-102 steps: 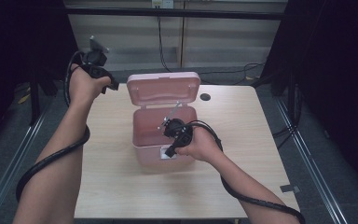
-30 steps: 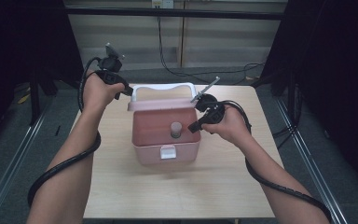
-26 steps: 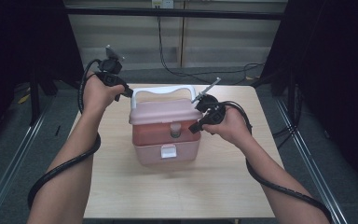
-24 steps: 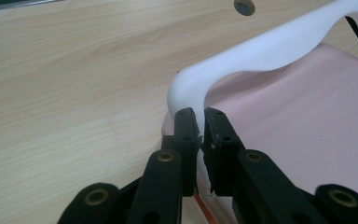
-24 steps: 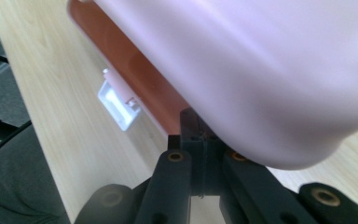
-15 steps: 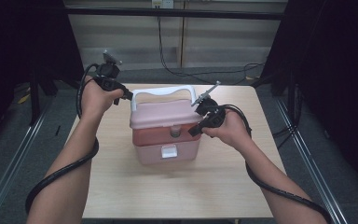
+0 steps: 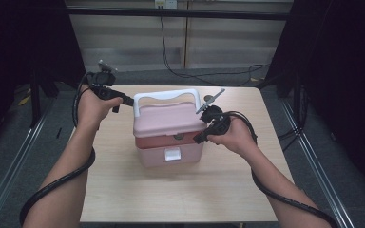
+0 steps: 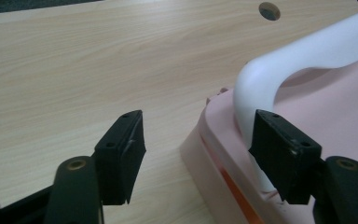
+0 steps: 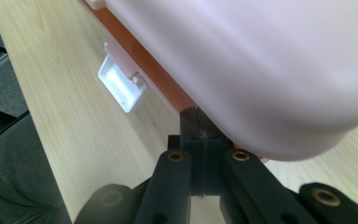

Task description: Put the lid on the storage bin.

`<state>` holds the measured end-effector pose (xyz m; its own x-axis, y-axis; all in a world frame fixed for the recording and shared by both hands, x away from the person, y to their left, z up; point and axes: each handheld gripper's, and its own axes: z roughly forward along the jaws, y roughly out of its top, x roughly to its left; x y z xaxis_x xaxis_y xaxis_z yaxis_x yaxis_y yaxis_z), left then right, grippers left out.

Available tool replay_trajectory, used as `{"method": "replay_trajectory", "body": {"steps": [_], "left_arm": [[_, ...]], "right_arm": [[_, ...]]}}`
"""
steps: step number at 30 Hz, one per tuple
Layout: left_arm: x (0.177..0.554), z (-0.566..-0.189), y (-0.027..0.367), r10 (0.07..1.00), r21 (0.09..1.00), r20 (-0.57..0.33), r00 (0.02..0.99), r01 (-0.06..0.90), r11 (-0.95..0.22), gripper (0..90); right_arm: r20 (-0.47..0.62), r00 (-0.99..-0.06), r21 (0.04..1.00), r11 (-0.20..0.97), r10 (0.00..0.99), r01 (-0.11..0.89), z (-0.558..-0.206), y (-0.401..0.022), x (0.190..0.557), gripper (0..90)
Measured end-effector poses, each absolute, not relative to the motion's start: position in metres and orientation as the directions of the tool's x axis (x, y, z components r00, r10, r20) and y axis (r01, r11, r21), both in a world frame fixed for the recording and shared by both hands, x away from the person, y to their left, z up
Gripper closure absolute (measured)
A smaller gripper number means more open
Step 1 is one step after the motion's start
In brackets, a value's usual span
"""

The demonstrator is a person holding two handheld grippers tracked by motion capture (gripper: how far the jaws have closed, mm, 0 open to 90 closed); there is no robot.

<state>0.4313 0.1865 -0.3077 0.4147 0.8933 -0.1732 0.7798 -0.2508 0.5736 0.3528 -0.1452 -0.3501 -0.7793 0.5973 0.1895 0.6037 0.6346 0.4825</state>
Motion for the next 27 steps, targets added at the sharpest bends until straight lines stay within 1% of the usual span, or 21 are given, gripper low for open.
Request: {"method": "replay_trajectory", "body": {"steps": [4,18,19,20,21,22,23,24,25,26,27], "left_arm": [[0.429,-0.315,0.192,0.897,0.573,-0.174,0.407,0.782,-0.244,28.5],[0.419,-0.347,0.209,0.901,0.548,-0.184,0.393,0.802,-0.238,25.8],[0.418,-0.352,0.212,0.901,0.544,-0.184,0.392,0.804,-0.239,25.3],[0.418,-0.352,0.212,0.901,0.544,-0.184,0.392,0.804,-0.239,24.8],[0.417,-0.356,0.214,0.901,0.545,-0.184,0.392,0.804,-0.239,24.3],[0.417,-0.356,0.214,0.901,0.545,-0.184,0.392,0.804,-0.239,23.7],[0.415,-0.359,0.216,0.902,0.541,-0.181,0.393,0.806,-0.242,23.2],[0.415,-0.359,0.216,0.902,0.541,-0.181,0.393,0.806,-0.242,22.6],[0.413,-0.362,0.217,0.902,0.545,-0.181,0.392,0.803,-0.240,22.4],[0.413,-0.362,0.217,0.902,0.545,-0.181,0.392,0.803,-0.240,22.1],[0.410,-0.365,0.219,0.899,0.545,-0.183,0.397,0.802,-0.243,21.8]], "right_arm": [[0.187,-0.784,0.476,0.644,0.591,0.599,-0.352,-0.147,0.351,90.0],[0.198,-0.776,0.480,0.631,0.599,0.609,-0.359,-0.154,0.347,89.2],[0.198,-0.775,0.484,0.627,0.601,0.610,-0.360,-0.155,0.346,86.6],[0.198,-0.775,0.484,0.627,0.601,0.610,-0.360,-0.155,0.346,86.6],[0.193,-0.774,0.482,0.628,0.604,0.611,-0.361,-0.156,0.345,82.9],[0.193,-0.774,0.482,0.628,0.604,0.611,-0.361,-0.156,0.345,82.9],[0.190,-0.777,0.487,0.629,0.600,0.606,-0.362,-0.157,0.343,77.5],[0.190,-0.777,0.487,0.629,0.600,0.606,-0.362,-0.157,0.343,77.5],[0.184,-0.783,0.496,0.632,0.594,0.596,-0.362,-0.158,0.341,74.0],[0.184,-0.783,0.496,0.632,0.594,0.596,-0.362,-0.158,0.341,74.0],[0.181,-0.787,0.497,0.636,0.590,0.591,-0.363,-0.158,0.339,68.2]]}}
